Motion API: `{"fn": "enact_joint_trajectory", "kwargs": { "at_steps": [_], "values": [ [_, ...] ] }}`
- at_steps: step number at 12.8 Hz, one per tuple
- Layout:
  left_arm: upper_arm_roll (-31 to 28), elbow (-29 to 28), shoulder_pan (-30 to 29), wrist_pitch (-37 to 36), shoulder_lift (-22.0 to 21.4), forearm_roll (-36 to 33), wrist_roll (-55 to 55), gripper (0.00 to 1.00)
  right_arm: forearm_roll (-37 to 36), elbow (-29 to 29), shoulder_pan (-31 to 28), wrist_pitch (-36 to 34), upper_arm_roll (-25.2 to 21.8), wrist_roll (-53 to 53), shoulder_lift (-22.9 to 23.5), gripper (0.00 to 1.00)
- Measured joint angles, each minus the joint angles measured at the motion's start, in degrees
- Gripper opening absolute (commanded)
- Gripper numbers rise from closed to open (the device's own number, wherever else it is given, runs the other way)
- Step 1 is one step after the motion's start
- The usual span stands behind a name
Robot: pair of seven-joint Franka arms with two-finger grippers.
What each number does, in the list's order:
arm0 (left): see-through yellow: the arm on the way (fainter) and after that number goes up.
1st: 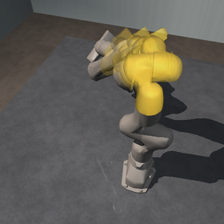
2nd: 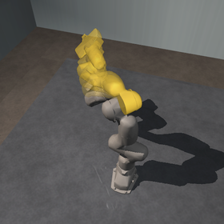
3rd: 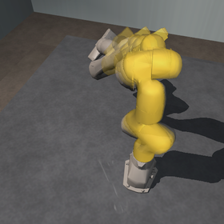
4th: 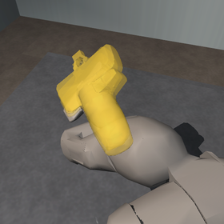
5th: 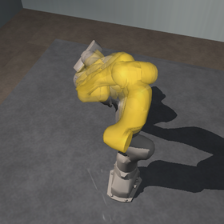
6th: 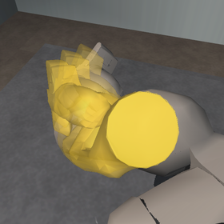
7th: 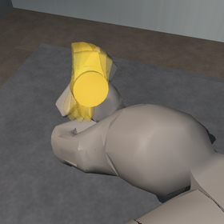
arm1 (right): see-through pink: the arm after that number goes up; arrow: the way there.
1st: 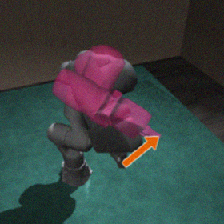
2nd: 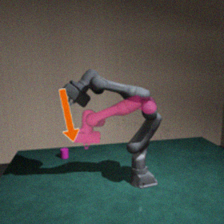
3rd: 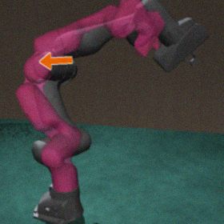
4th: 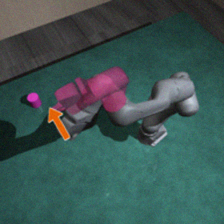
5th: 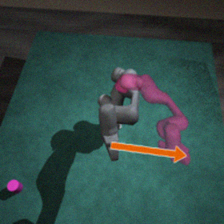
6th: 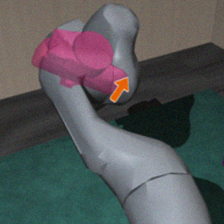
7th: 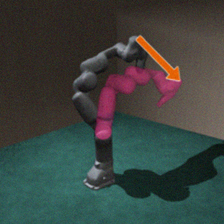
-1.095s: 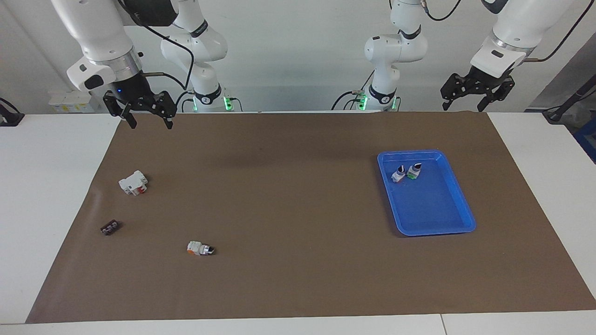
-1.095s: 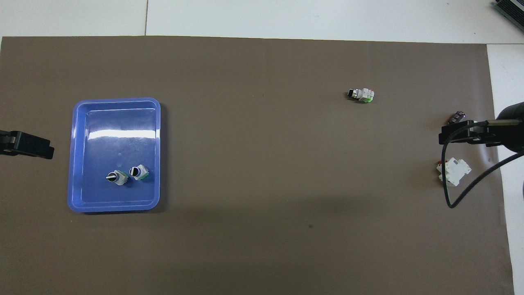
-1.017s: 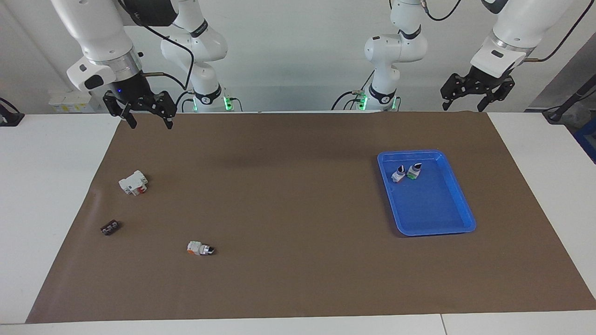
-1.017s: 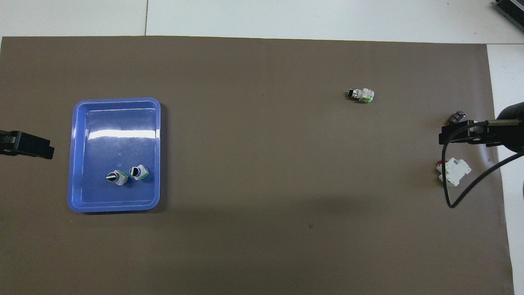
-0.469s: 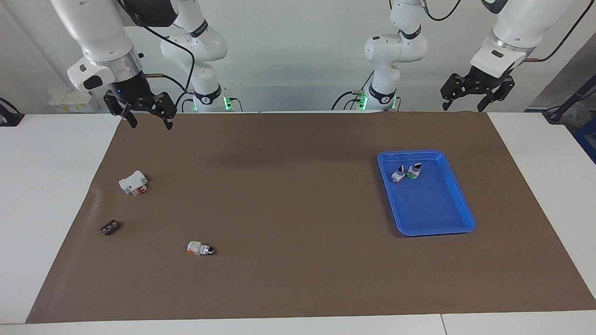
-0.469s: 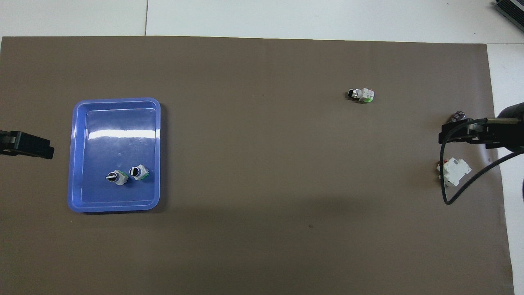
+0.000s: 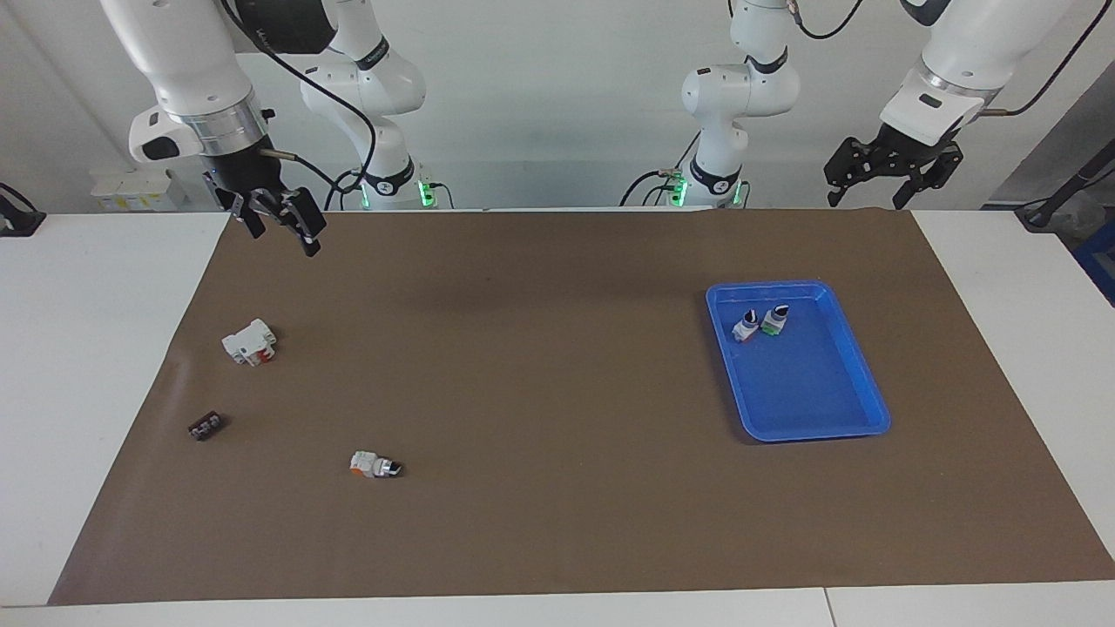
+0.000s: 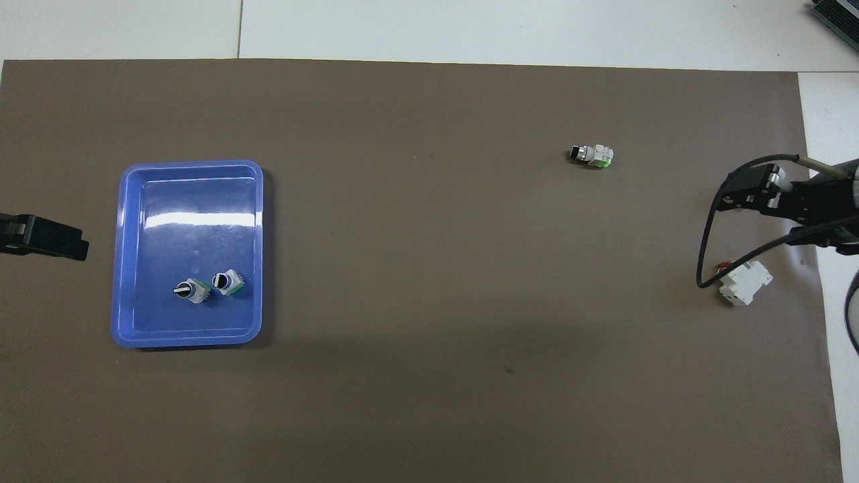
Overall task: Turn and place switch with both arms
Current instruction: 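Move the right gripper over the grey-and-green switch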
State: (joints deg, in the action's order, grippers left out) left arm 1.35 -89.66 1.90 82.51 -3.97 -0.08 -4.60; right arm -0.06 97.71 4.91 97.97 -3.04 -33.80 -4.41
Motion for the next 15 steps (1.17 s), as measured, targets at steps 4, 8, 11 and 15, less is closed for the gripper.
{"fn": "enact_joint_trajectory", "kwargs": {
  "at_steps": [4, 8, 11, 15],
  "values": [
    [0.00, 0.00, 0.00, 0.00, 0.00, 0.00, 0.00, 1.00, -0.20, 1.53, -0.18, 5.35, -0.12, -14.70, 4.62, 1.00],
    [0.00, 0.00, 0.00, 0.00, 0.00, 0.00, 0.00, 1.00, 4.56, -0.88, -0.07, 14.97, 0.17, -29.78, 17.65, 1.00],
    [0.00, 0.00, 0.00, 0.00, 0.00, 0.00, 0.00, 1.00, 10.22, -5.35, -0.16, 20.87, 0.07, -34.35, 26.72, 1.00],
    [0.00, 0.00, 0.00, 0.00, 0.00, 0.00, 0.00, 1.00, 10.74, -12.60, -1.48, 14.41, 0.02, -41.46, 36.64, 1.00]
  ]
}}
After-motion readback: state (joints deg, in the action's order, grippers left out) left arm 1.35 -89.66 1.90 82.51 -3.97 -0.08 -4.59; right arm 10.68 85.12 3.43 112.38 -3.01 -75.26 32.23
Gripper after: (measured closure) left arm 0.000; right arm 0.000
